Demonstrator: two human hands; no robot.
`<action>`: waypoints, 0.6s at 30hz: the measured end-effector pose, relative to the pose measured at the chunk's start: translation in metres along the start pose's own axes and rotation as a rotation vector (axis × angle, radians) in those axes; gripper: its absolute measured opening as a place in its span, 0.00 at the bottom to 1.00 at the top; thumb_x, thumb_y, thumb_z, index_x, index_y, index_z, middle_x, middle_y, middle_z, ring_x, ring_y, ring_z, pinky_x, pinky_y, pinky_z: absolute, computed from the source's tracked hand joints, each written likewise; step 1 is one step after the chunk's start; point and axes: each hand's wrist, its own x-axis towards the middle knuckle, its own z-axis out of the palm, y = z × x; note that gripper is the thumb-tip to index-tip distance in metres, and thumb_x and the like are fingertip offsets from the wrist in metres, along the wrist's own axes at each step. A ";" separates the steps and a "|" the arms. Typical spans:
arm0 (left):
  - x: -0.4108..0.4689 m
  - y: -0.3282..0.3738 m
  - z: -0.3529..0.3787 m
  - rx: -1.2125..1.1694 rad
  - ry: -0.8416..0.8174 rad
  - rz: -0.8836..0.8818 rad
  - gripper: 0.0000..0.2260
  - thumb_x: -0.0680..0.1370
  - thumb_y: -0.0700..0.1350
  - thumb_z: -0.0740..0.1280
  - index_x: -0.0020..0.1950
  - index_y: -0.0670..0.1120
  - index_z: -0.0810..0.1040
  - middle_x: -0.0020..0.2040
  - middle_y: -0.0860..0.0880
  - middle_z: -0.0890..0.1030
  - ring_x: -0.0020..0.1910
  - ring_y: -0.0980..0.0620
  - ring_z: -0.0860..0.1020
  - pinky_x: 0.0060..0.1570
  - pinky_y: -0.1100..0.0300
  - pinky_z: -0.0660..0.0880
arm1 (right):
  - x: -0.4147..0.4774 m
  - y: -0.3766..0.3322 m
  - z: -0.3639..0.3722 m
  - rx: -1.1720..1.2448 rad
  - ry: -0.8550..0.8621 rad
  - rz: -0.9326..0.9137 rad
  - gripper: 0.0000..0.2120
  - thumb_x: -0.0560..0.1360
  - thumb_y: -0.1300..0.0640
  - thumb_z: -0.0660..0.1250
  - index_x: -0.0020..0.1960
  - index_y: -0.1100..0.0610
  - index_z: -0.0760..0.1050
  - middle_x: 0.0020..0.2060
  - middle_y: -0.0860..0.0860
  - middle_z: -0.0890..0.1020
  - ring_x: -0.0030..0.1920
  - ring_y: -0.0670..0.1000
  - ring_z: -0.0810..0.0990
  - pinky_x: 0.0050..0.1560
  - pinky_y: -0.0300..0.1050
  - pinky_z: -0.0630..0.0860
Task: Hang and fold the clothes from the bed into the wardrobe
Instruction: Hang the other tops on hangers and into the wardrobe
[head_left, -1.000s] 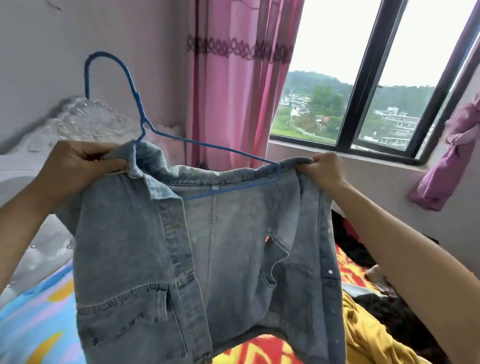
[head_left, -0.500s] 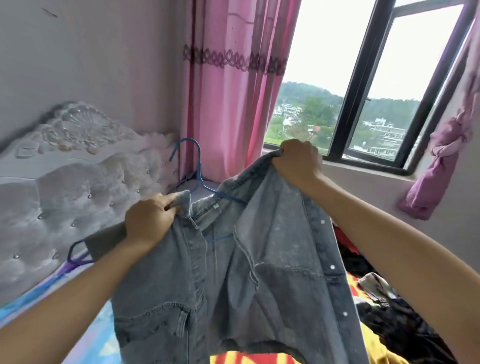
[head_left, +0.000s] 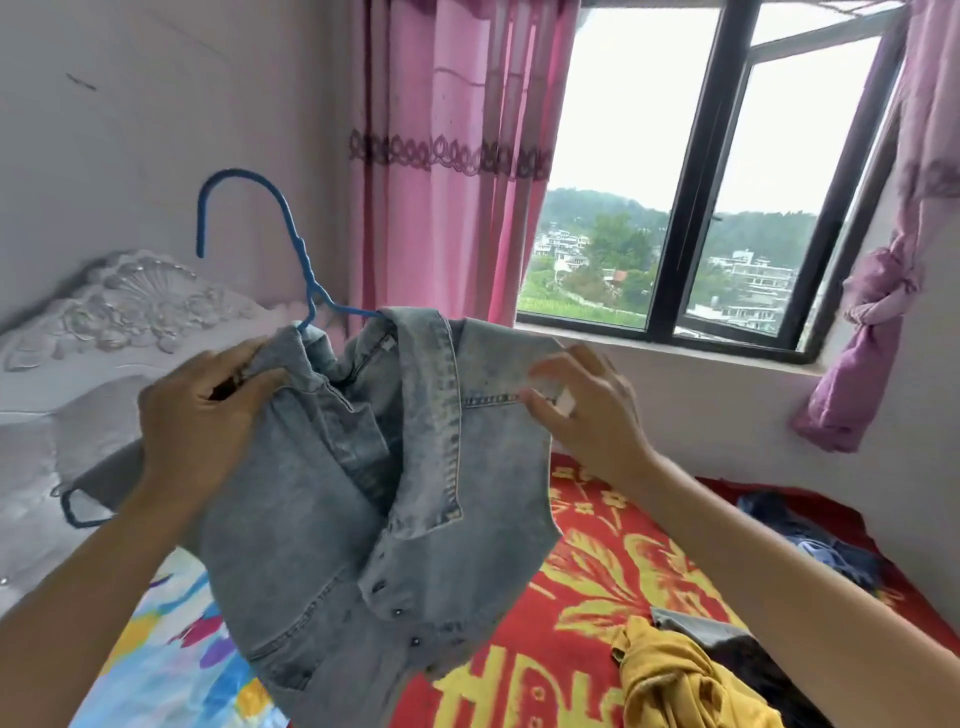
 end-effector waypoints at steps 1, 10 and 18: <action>0.004 -0.001 -0.001 -0.032 -0.014 -0.029 0.14 0.71 0.39 0.73 0.56 0.42 0.81 0.36 0.72 0.77 0.36 0.76 0.70 0.44 0.81 0.62 | 0.009 0.008 0.001 -0.085 -0.037 -0.073 0.21 0.69 0.43 0.64 0.53 0.58 0.78 0.48 0.55 0.79 0.49 0.52 0.74 0.48 0.44 0.71; 0.024 0.008 -0.009 -0.036 -0.128 0.037 0.11 0.69 0.41 0.75 0.50 0.48 0.84 0.32 0.74 0.76 0.34 0.77 0.72 0.39 0.82 0.65 | 0.066 -0.004 0.031 0.261 -0.561 0.133 0.15 0.76 0.59 0.65 0.33 0.53 0.65 0.26 0.45 0.64 0.27 0.43 0.61 0.34 0.38 0.60; 0.063 -0.029 -0.059 -0.388 -0.674 -0.163 0.20 0.53 0.63 0.79 0.43 0.65 0.82 0.44 0.56 0.85 0.41 0.62 0.81 0.43 0.67 0.78 | 0.056 0.039 0.041 0.721 -0.347 0.490 0.29 0.72 0.67 0.69 0.19 0.51 0.61 0.22 0.46 0.62 0.29 0.46 0.61 0.35 0.43 0.60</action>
